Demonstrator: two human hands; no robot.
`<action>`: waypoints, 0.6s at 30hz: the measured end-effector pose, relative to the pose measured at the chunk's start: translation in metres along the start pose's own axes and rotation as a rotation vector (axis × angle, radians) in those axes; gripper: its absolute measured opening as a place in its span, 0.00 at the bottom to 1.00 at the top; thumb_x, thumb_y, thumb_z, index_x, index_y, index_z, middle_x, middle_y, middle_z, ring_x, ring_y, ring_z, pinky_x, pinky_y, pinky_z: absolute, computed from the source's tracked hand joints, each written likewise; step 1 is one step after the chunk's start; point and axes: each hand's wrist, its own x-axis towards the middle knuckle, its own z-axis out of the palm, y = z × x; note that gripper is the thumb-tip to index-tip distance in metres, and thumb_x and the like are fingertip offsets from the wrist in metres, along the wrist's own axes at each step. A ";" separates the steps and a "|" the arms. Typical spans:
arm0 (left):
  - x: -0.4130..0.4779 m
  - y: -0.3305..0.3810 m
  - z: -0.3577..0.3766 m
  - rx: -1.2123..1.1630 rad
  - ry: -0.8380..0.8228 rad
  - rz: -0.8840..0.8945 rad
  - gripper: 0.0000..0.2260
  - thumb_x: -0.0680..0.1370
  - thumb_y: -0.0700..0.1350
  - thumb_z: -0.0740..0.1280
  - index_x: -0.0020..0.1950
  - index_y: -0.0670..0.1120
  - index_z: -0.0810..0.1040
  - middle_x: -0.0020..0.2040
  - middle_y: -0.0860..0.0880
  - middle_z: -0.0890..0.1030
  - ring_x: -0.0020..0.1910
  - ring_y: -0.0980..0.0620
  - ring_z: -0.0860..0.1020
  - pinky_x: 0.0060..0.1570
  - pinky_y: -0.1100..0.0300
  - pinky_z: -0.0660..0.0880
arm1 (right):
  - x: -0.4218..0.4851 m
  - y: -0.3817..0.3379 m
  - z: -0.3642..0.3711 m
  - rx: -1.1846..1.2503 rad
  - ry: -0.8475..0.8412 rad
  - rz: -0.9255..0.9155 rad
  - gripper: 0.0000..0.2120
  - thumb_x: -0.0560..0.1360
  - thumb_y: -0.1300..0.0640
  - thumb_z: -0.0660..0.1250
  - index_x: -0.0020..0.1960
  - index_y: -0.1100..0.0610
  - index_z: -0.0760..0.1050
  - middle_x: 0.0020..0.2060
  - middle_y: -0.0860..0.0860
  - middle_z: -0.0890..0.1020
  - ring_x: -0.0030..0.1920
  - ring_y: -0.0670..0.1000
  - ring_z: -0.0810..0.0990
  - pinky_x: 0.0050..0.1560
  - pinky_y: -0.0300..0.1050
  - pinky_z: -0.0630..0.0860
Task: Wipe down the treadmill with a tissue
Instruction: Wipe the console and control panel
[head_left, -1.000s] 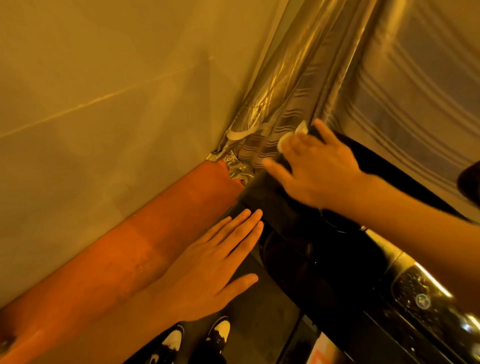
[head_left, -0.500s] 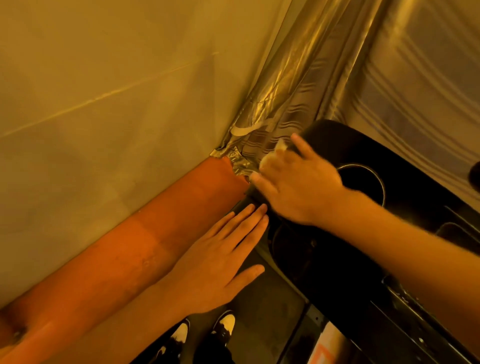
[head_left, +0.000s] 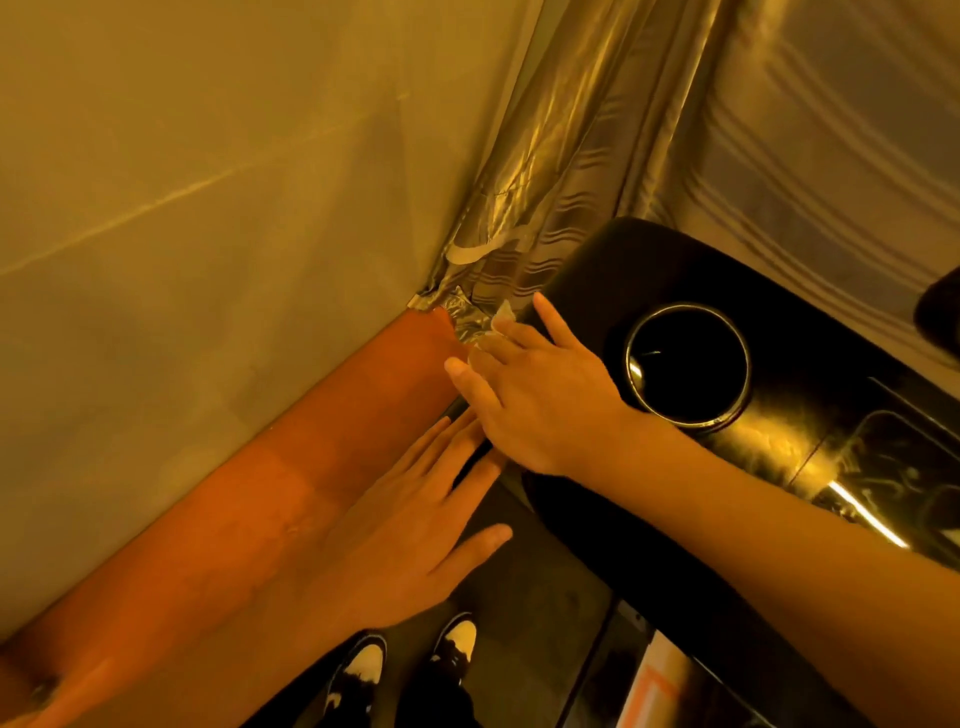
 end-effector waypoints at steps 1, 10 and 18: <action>0.000 0.000 0.000 -0.022 -0.013 0.000 0.29 0.87 0.62 0.49 0.83 0.47 0.56 0.84 0.44 0.50 0.83 0.49 0.47 0.78 0.48 0.54 | 0.000 0.000 0.002 -0.003 -0.001 0.004 0.49 0.77 0.35 0.21 0.80 0.53 0.67 0.80 0.49 0.67 0.83 0.50 0.50 0.81 0.57 0.33; 0.002 -0.001 0.002 -0.058 -0.013 0.005 0.33 0.86 0.62 0.49 0.85 0.46 0.45 0.86 0.48 0.46 0.84 0.50 0.45 0.80 0.49 0.51 | -0.084 -0.011 0.031 -0.100 0.209 0.234 0.44 0.83 0.31 0.37 0.82 0.66 0.52 0.82 0.63 0.54 0.83 0.60 0.49 0.82 0.56 0.46; 0.002 -0.001 0.000 -0.113 -0.003 0.019 0.32 0.87 0.61 0.49 0.85 0.46 0.46 0.86 0.49 0.46 0.84 0.50 0.46 0.81 0.52 0.48 | -0.102 -0.022 0.033 -0.142 0.199 0.260 0.49 0.81 0.27 0.38 0.81 0.69 0.51 0.81 0.68 0.51 0.83 0.64 0.46 0.83 0.58 0.42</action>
